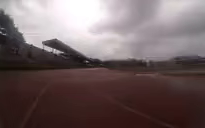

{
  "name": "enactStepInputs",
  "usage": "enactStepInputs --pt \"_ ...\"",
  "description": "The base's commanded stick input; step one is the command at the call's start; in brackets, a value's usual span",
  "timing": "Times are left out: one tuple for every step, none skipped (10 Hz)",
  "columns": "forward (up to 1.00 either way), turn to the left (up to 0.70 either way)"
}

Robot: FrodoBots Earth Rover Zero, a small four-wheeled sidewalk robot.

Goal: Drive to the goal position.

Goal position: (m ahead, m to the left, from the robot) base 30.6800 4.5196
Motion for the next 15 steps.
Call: enactStepInputs --pt "0.5 0.0" --pt "0.5 0.0" --pt "0.5 0.0" --pt "0.5 0.0" --pt "0.5 0.0" --pt "0.5 0.0" --pt "0.5 0.0" --pt "0.5 0.0" --pt "0.5 0.0" --pt "0.5 0.0" --pt "0.5 0.0" --pt "0.5 0.0" --pt "0.5 0.0" --pt "0.5 0.0" --pt "0.5 0.0"
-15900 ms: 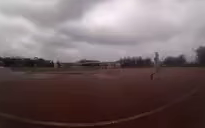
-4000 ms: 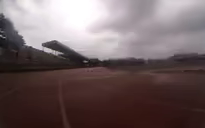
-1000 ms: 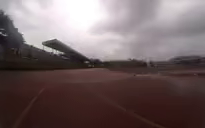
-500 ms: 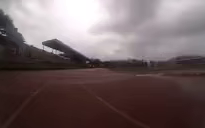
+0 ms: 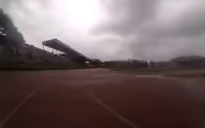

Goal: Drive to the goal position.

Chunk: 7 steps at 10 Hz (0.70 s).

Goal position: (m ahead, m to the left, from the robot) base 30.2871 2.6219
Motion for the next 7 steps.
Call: enactStepInputs --pt "0.5 0.0" --pt "0.5 0.0" --pt "0.5 0.0" --pt "0.5 0.0" --pt "0.5 0.0" --pt "0.5 0.0" --pt "0.5 0.0"
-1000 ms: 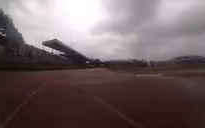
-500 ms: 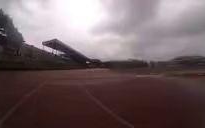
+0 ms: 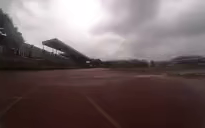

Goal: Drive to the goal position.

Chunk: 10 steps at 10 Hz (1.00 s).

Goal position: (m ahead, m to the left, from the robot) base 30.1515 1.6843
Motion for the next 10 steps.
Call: enactStepInputs --pt "0.5 0.0" --pt "0.5 0.0" --pt "0.5 0.0" --pt "0.5 0.0" --pt "0.5 0.0" --pt "0.5 0.0" --pt "0.5 0.0" --pt "0.5 0.0" --pt "0.5 0.0" --pt "0.5 0.0"
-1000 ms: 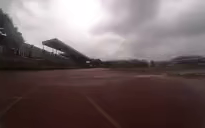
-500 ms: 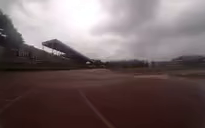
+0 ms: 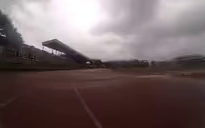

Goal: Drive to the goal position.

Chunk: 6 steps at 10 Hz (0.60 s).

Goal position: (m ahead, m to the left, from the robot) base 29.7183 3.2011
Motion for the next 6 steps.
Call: enactStepInputs --pt "0.5 0.0" --pt "0.5 0.0" --pt "0.5 0.0" --pt "0.5 0.0" --pt "0.5 0.0" --pt "0.5 0.0"
